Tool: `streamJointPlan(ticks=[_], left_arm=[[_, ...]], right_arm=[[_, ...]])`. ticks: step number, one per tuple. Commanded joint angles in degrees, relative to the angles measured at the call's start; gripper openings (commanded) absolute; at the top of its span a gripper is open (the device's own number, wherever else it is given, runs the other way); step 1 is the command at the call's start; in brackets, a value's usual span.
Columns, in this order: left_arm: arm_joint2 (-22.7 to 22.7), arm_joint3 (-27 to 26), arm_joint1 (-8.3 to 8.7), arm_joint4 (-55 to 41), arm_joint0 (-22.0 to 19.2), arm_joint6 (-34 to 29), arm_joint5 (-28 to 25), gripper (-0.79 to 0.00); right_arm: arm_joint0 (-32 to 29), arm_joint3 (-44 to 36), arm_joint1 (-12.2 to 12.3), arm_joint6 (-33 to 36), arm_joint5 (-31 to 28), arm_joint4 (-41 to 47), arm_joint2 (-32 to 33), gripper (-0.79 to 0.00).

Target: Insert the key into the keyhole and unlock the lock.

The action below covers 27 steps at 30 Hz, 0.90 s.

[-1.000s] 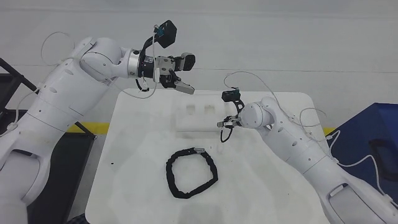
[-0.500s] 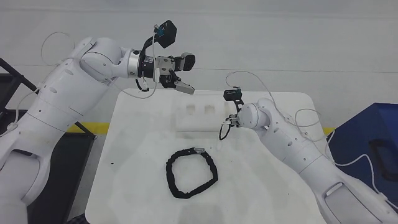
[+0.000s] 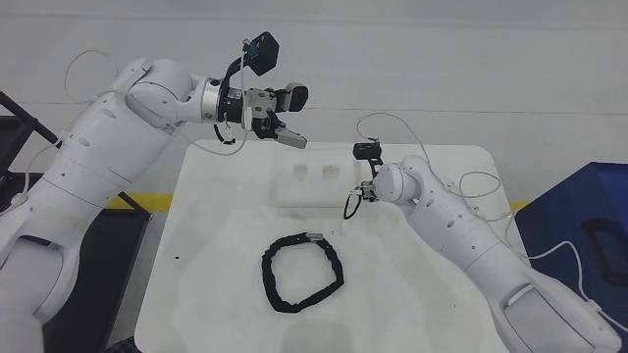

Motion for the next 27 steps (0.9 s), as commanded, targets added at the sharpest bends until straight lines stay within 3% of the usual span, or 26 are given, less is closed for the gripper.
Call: streamJointPlan(ticks=[1,9,19,27], left_arm=[[0.00,0.00,0.00,-0.01,0.00,-0.01,0.00,0.000],[0.00,0.00,0.00,-0.01,0.00,-0.01,0.00,0.000],[0.00,0.00,0.00,-0.01,0.00,-0.01,0.00,0.000],[0.00,0.00,0.00,-0.01,0.00,-0.01,0.00,0.000]], right_arm=[[0.07,0.68,-0.32,-0.23,0.23,-0.03,-0.09,-0.671],[0.47,3.19,-1.41,-1.29,1.13,-0.02,0.04,-0.785],[2.01,1.24,-1.57,3.04,4.91,-3.36,0.73,-0.785],[1.94,-4.11,-0.26,7.66,6.78,-5.43,4.00,-0.785]])
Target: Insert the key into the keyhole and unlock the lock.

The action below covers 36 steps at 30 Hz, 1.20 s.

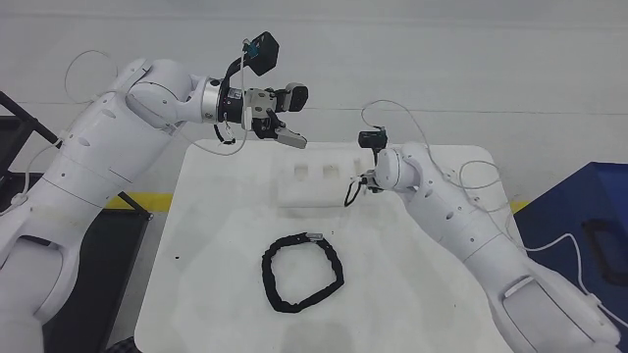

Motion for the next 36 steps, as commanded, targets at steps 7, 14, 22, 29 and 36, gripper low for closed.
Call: streamJointPlan(ticks=[7,14,22,29,36], left_arm=[[0.00,0.00,0.00,-0.01,0.00,-0.01,0.00,0.000],[0.00,0.00,0.00,-0.01,0.00,-0.01,0.00,0.000],[0.00,0.00,0.00,-0.01,0.00,-0.01,0.00,0.000],[0.00,0.00,0.00,-0.01,0.00,-0.01,0.00,0.000],[0.00,0.00,0.00,-0.01,0.00,-0.01,0.00,0.000]], right_arm=[[-4.52,-12.17,3.49,5.14,-1.93,2.93,9.99,-0.785],[-13.79,-29.07,7.38,8.94,-3.07,4.20,22.47,-0.785],[-25.49,-46.88,10.16,6.38,-2.98,5.38,36.26,-0.785],[-34.46,-55.45,11.11,-0.69,-4.59,10.67,46.29,-0.785],[-40.17,-61.73,11.35,-7.04,-5.42,12.33,50.10,-0.785]])
